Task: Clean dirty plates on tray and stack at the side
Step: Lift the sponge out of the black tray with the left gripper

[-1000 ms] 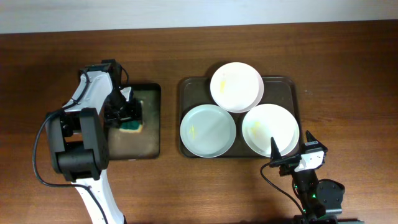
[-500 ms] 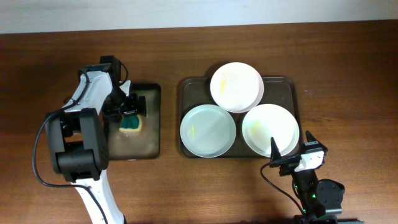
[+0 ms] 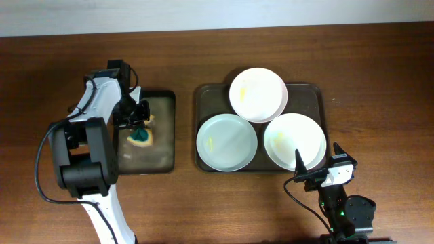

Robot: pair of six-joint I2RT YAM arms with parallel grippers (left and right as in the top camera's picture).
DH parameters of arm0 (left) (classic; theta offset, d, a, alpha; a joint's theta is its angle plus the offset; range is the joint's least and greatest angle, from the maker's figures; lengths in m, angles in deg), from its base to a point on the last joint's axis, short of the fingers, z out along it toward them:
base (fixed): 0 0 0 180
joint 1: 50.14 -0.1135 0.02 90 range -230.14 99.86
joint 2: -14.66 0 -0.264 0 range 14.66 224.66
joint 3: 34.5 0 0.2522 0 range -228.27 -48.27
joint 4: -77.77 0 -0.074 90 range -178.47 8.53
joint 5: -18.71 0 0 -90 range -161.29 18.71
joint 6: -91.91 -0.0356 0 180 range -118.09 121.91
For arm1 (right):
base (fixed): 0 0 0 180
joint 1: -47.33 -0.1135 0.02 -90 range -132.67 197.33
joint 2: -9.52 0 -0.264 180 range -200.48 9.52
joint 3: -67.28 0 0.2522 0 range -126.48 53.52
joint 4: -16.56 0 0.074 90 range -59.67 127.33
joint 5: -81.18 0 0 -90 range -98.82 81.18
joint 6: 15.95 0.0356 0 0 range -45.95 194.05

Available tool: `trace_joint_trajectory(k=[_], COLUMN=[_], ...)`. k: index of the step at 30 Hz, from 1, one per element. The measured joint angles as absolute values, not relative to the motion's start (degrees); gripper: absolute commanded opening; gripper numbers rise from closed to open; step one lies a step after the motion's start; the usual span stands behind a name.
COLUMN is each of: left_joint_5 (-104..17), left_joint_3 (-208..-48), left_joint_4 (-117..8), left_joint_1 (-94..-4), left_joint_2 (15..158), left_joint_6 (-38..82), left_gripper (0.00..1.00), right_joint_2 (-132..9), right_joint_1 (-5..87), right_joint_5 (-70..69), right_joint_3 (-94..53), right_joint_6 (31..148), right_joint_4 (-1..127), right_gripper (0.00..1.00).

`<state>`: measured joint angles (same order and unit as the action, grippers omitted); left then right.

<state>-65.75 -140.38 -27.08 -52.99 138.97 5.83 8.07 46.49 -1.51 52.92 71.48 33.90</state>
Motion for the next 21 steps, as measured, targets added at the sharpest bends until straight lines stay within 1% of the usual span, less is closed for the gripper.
trace_joint_trajectory(k=[3, 9, 12, 15, 18, 20, 21], left_joint_5=[-65.75, -65.19, -64.6, -64.27, -64.25, -64.22, -64.2], left_joint_3=[-144.23, -161.85, -169.19, -172.07, -171.42, -167.7, -162.83], left_joint_4=[-20.02, -6.01, -2.05, -1.73, -2.34, -6.1, -9.86], left_joint_1=[-52.99, -52.95, -52.95, -52.95, -52.95, -52.95, -52.95], left_joint_2=[139.72, 140.04, 140.04, 140.02, 140.02, 139.78, 139.72], left_joint_6=[5.83, 5.83, 5.83, 5.83, 5.83, 5.81, 5.83], left_gripper=[0.0, 0.0, 0.0, 0.0, 0.0, 0.0, 0.0], right_joint_2=[8.07, 8.07, 8.07, 8.07, 8.07, 8.07, 8.07], right_joint_1=[46.49, 46.49, 46.49, 46.49, 46.49, 46.49, 46.49], right_joint_5=[-1.51, -1.51, -1.51, -1.51, -1.51, -1.51, -1.51], right_joint_3=[52.92, 52.92, 52.92, 52.92, 52.92, 52.92, 52.92], right_joint_6=[71.5, 71.53, 71.53, 71.53, 71.5, 71.5, 71.5], right_joint_4=[33.9, 33.9, 33.9, 33.9, 33.9, 33.9, 33.9], right_gripper=[0.98, 0.98, 0.98, 0.98, 0.99, 0.98, 0.98])
